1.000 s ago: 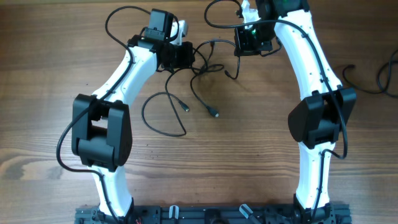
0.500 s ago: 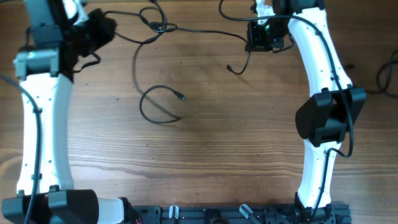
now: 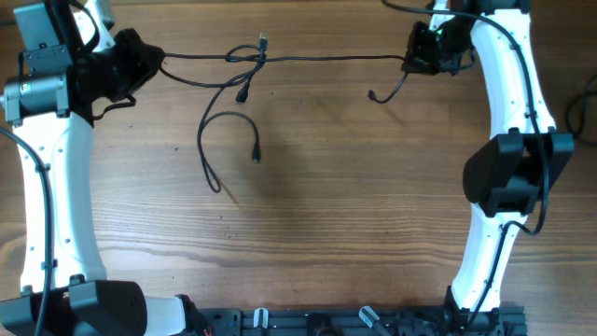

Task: Untangle cables

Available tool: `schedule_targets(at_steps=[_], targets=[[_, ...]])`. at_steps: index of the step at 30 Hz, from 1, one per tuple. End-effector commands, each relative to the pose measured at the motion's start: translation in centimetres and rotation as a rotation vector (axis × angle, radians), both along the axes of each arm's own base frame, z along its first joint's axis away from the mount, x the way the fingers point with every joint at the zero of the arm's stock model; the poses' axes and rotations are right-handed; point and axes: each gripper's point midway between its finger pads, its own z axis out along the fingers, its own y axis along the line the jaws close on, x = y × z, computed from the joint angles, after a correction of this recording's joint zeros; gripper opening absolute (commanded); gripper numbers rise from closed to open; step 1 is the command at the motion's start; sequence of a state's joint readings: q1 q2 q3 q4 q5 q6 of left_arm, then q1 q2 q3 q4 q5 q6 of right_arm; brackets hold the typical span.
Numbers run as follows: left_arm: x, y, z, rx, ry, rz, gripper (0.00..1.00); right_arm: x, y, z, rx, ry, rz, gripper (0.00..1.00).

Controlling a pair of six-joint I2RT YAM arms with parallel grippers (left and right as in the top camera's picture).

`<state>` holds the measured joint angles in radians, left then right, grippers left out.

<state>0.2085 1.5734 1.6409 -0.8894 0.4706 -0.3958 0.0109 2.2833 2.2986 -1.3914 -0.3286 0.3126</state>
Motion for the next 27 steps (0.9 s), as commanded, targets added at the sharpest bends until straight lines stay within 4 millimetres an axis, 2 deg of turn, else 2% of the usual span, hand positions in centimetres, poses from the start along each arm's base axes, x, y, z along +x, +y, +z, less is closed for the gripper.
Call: schedule_targets(at_steps=[1, 2, 3, 5, 6, 8, 10, 12, 14, 18, 21, 23, 27], targets=[[-0.5, 8.5, 0.7, 0.209, 0.002, 0.29, 0.04, 0.4, -13.1, -1.6, -0.286, -0.002, -0.152, 0.04], [-0.6, 8.3, 0.5, 0.207, 0.006, 0.283, 0.04, 0.6, -11.2, -1.5, -0.205, -0.033, -0.04, 0.04], [-0.6, 7.6, 0.2, 0.204, 0.016, 0.266, 0.04, 0.6, -7.4, -0.8, -0.055, -0.094, 0.156, 0.04], [-0.6, 5.8, -0.4, 0.186, 0.04, 0.214, 0.04, -0.2, -2.7, 0.6, 0.12, -0.179, 0.38, 0.05], [-0.5, 4.4, -0.9, 0.167, 0.053, 0.175, 0.04, -0.6, -1.1, 1.1, 0.172, -0.202, 0.44, 0.05], [-0.2, 1.5, -1.9, 0.136, 0.082, 0.084, 0.04, -0.9, 0.9, 1.0, 0.172, -0.189, 0.476, 0.07], [0.0, -1.2, -3.2, 0.139, 0.111, 0.003, 0.04, -1.1, 2.1, 0.6, 0.142, -0.166, 0.49, 0.11], [0.3, -3.7, -4.3, 0.14, 0.134, -0.059, 0.04, -1.2, 2.3, -0.2, 0.05, -0.114, 0.454, 0.18], [0.6, -5.7, -5.3, 0.142, 0.152, -0.108, 0.04, -0.6, 0.8, -1.0, -0.067, -0.06, 0.312, 0.34], [0.8, -8.9, -7.4, 0.14, 0.197, -0.186, 0.04, 0.4, -0.4, -1.1, -0.083, -0.053, 0.173, 0.63], [0.8, -12.3, -9.3, 0.114, 0.23, -0.275, 0.04, 1.0, -0.8, -0.9, -0.065, -0.067, 0.129, 0.88], [1.0, -14.6, -10.0, 0.091, 0.224, -0.333, 0.04, 1.0, -0.9, -0.9, -0.066, -0.069, 0.134, 0.91], [1.5, -18.9, -10.2, 0.07, 0.154, -0.454, 0.07, 1.0, -0.9, -0.9, -0.07, -0.076, 0.157, 0.91]])
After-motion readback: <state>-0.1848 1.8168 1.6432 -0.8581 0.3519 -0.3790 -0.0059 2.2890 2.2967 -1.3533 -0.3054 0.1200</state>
